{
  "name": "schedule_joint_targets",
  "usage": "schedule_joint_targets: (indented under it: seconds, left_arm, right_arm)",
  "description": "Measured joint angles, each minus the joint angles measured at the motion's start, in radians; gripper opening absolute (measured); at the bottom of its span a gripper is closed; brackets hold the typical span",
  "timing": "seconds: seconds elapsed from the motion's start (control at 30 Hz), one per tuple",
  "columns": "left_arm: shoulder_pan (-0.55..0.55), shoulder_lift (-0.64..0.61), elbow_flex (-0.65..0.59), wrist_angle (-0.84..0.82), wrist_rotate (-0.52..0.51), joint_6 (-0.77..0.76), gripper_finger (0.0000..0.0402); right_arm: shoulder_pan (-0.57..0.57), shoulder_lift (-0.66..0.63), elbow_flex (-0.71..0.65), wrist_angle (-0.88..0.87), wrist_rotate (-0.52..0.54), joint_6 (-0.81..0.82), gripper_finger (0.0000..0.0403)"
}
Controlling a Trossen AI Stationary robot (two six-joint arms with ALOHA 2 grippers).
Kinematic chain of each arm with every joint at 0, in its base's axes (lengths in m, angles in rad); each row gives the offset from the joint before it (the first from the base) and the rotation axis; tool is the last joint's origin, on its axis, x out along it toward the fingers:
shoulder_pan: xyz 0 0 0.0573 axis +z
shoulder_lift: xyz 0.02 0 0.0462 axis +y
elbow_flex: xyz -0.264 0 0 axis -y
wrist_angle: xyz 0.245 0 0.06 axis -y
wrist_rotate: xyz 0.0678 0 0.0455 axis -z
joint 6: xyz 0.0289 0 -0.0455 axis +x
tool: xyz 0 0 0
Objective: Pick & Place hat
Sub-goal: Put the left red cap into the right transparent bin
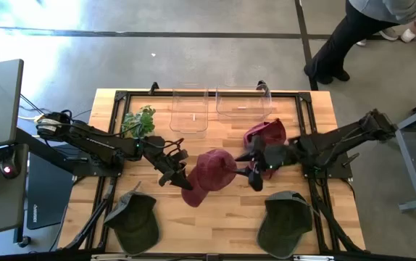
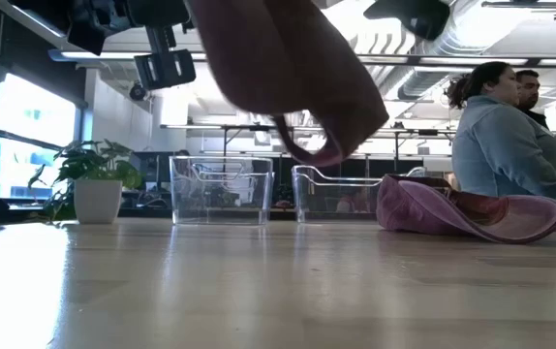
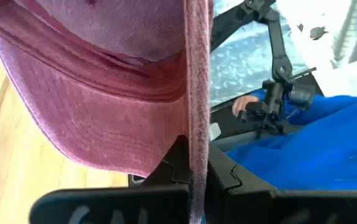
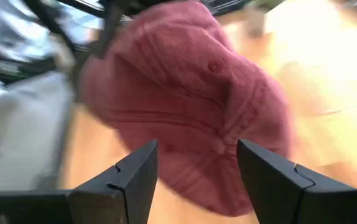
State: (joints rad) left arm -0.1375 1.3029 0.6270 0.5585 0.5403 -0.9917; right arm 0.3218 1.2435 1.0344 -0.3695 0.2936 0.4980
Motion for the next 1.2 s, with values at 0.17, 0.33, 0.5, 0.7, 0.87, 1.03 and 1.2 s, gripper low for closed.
schedule_joint_targets:
  seconds: [0.17, 0.33, 0.5, 0.7, 0.87, 1.03, 1.2]
  left_arm:
    - [0.0, 0.0, 0.0, 0.0, -0.008, 0.019, 0.0]
    - [0.0, 0.0, 0.0, 0.0, -0.009, 0.019, 0.0]
    - [0.0, 0.0, 0.0, 0.0, -0.009, 0.026, 0.0]
    - [0.0, 0.0, 0.0, 0.0, -0.011, 0.027, 0.0]
    - [0.0, 0.0, 0.0, 0.0, -0.008, 0.029, 0.0]
    - [0.0, 0.0, 0.0, 0.0, -0.005, 0.03, 0.0]
    - [0.0, 0.0, 0.0, 0.001, 0.008, 0.03, 0.0]
  right_arm:
    - [0.081, 0.096, 0.041, -0.019, 0.183, 0.006, 0.0213]
    - [0.085, 0.187, 0.042, -0.007, 0.257, 0.091, 0.0222]
    - [0.053, 0.238, 0.042, 0.004, 0.249, 0.134, 0.0244]
    - [0.042, 0.248, 0.042, 0.03, 0.381, 0.096, 0.0245]
    - [0.009, 0.249, 0.042, 0.056, 0.337, -0.036, 0.0245]
    - [-0.042, 0.249, 0.042, 0.096, 0.206, -0.153, 0.0243]
    - [-0.101, 0.249, 0.041, 0.124, 0.115, -0.223, 0.0236]
